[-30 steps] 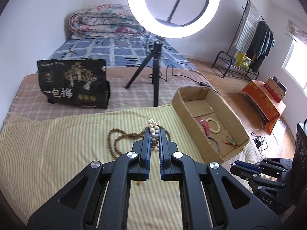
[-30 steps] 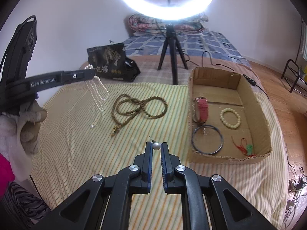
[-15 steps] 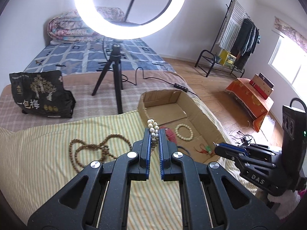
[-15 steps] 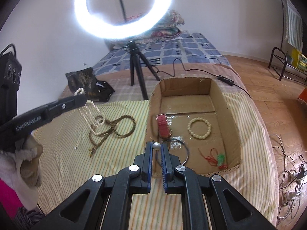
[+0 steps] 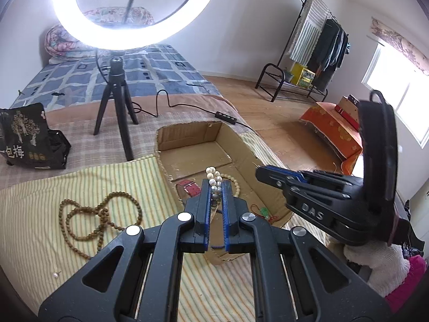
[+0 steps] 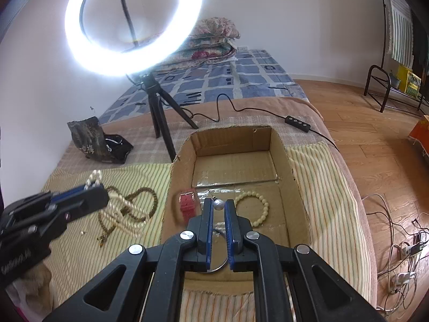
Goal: Organize jewelry
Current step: 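Carry the necklace with the left tool over the box while the right tool carries the earring there, then open the left tool to drop the necklace in the box while the right tool releases the earring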
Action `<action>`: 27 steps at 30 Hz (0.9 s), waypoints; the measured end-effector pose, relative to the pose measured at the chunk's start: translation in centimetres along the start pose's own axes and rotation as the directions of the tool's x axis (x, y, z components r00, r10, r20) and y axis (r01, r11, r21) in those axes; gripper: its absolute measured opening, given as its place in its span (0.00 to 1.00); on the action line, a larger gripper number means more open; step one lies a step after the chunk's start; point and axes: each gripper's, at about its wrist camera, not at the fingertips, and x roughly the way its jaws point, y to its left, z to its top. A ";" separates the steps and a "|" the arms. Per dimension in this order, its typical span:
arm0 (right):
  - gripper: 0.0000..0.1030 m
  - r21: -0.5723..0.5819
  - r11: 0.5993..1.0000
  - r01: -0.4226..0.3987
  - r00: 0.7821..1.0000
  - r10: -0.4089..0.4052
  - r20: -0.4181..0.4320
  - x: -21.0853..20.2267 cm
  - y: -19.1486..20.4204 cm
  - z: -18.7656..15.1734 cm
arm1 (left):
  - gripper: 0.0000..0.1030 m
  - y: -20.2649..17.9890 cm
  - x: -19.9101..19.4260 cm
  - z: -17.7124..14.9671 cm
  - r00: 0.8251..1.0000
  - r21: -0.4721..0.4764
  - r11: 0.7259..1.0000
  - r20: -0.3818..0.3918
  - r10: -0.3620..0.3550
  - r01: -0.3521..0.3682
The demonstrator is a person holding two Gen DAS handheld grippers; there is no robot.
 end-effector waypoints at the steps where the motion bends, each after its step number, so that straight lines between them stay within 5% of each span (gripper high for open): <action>1: 0.06 0.001 1.000 0.003 1.000 -0.003 0.000 0.3 -0.2 0.2 | 0.05 -0.2 0.2 0.0 1.000 0.003 1.000 -0.002 -0.003 0.003; 27: 0.07 0.021 0.997 0.068 0.998 -0.068 0.011 5.3 -2.4 3.3 | 0.05 -4.0 5.5 -1.8 0.998 0.105 0.994 -0.063 0.006 0.001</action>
